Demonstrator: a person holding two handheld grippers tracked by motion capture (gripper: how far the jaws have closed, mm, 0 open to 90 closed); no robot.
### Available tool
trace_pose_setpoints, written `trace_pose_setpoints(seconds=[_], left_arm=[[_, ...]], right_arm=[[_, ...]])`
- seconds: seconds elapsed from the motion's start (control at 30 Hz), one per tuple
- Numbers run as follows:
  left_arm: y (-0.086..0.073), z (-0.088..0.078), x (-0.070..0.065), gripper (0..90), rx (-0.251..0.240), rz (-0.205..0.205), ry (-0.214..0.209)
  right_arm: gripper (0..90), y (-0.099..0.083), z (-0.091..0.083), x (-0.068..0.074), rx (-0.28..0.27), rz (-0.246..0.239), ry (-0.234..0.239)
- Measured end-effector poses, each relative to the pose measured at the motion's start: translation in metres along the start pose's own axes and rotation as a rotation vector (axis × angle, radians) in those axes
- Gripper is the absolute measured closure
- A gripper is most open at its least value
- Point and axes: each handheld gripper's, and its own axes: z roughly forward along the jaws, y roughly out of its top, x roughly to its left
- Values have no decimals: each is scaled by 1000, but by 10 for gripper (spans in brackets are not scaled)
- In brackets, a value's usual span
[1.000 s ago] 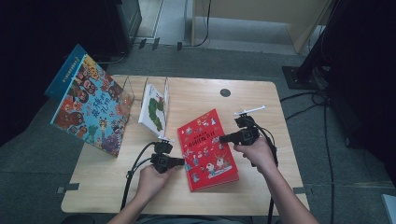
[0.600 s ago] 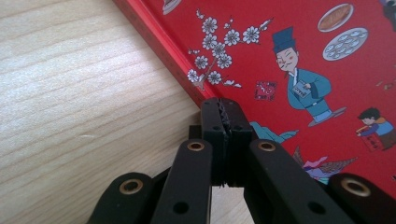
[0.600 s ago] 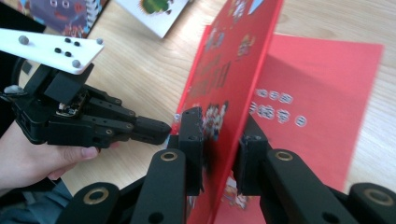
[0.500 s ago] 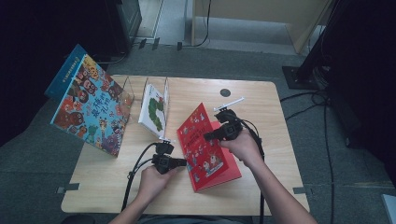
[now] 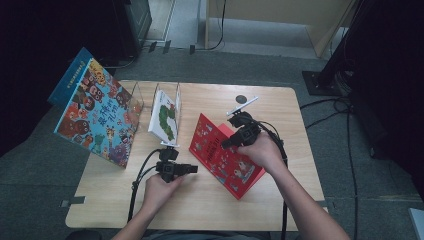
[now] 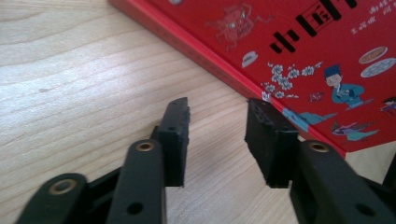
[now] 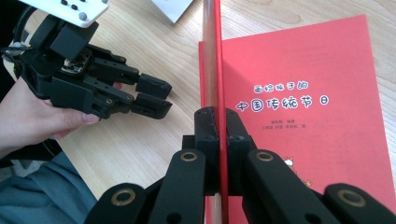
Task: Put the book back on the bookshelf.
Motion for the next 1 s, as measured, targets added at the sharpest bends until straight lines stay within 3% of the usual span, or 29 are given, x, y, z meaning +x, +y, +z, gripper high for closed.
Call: trace_pose_setpoints(seconds=[0.43, 0.7, 0.87, 0.93, 1.0], left_arm=[[11, -7, -7, 459, -32, 33, -53], [23, -5, -16, 419, -41, 37, -109], [31, -9, -21, 387, -86, 17, -186], [35, -10, -21, 318, -85, 12, -207], [36, -12, -22, 310, -93, 19, -208]], right_arm=[[883, -3, -48, -1, -100, -6, 80], [883, -6, -58, -5, -136, 7, 123], [882, -11, -57, -5, -142, -7, 162], [880, -15, -56, -6, -166, -12, 182], [879, -20, -57, -10, -198, -22, 211]])
